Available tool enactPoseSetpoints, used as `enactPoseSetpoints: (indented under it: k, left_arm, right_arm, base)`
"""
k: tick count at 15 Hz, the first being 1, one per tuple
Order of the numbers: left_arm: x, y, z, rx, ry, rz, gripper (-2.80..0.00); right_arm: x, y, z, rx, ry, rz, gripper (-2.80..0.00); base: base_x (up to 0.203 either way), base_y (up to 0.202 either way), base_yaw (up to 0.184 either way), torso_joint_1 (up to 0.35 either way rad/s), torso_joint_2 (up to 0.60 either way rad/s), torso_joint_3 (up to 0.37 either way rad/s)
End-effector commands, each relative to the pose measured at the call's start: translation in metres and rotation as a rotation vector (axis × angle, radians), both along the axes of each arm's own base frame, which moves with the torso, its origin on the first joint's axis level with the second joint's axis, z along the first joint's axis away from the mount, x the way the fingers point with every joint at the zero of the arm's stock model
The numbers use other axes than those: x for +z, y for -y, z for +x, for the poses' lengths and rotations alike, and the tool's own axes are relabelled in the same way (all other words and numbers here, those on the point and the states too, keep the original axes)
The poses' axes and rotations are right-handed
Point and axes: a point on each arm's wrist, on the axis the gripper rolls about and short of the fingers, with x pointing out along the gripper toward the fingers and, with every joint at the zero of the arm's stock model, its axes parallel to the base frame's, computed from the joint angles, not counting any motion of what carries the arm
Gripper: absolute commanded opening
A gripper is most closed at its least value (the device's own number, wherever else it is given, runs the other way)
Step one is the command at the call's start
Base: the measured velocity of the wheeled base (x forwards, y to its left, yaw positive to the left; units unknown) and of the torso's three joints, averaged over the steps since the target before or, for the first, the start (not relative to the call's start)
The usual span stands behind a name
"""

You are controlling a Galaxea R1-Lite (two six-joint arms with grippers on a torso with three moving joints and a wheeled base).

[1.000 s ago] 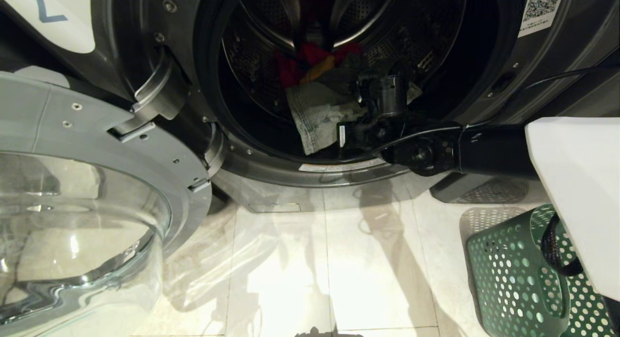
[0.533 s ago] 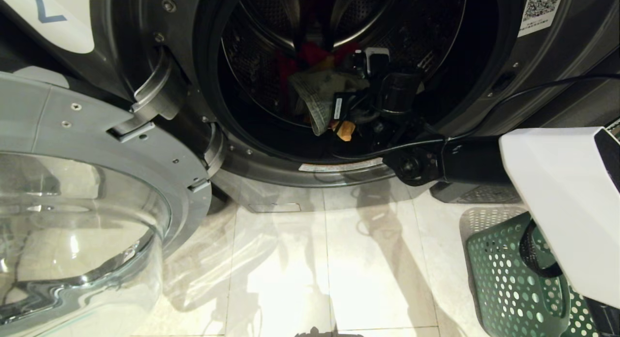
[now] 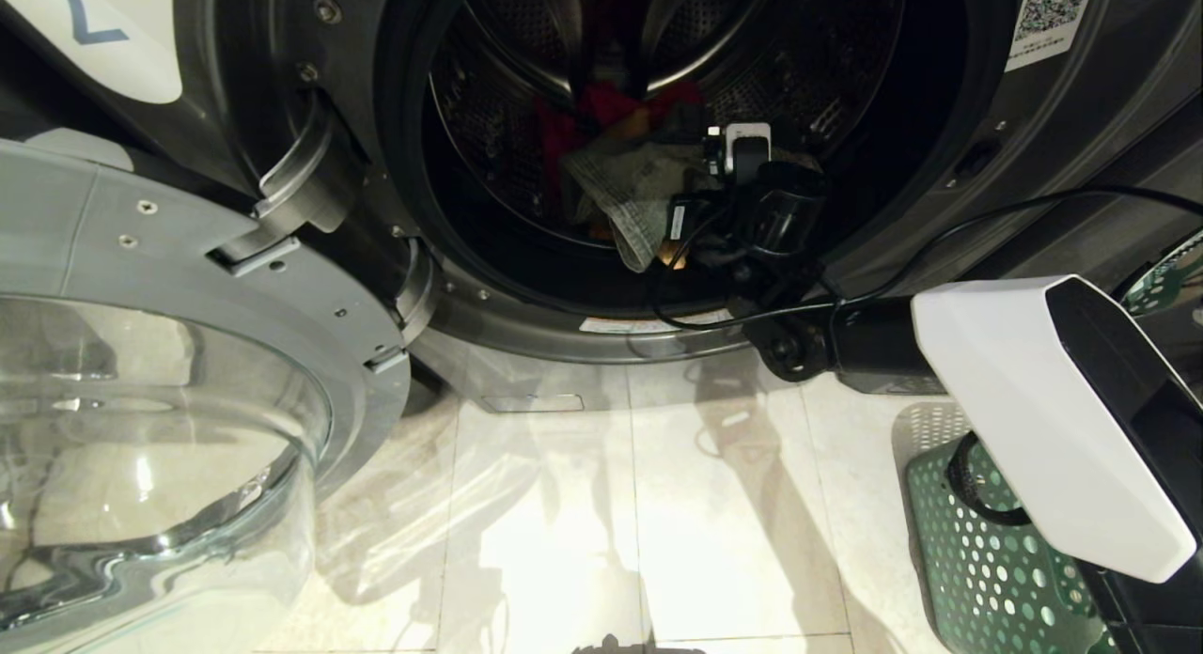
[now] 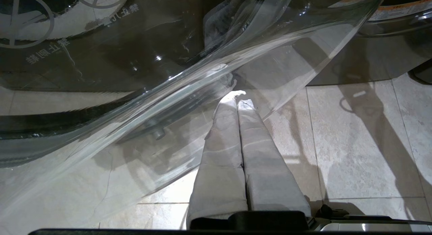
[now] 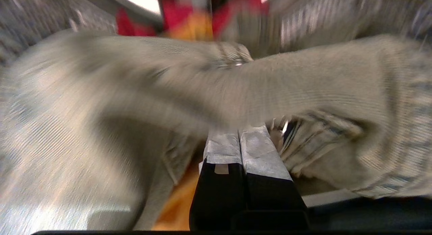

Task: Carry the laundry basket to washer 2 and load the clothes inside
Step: Place the clothes into the washing machine

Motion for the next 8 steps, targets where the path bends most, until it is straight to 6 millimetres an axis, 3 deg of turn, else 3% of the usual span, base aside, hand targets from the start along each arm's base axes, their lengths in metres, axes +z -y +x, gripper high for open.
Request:
enactPoseSetpoints:
  k: [1,8]
  left_arm:
    - [-0.011,0.000,0.003,0.001,-0.041,0.000,-2.80]
    - [-0.011,0.000,0.003,0.001,-0.040,0.000,-2.80]
  right_arm:
    - [-0.002,-0.003,0.000,-0.008,0.081,0.002,-2.80]
    - [0.025,0.001,-0.014,0.001,0.185,0.042,-2.80]
  base:
    - [0.000,0.000,0.000,0.000,0.00,0.000]
    - [0.000,0.000,0.000,0.000,0.00,0.000]
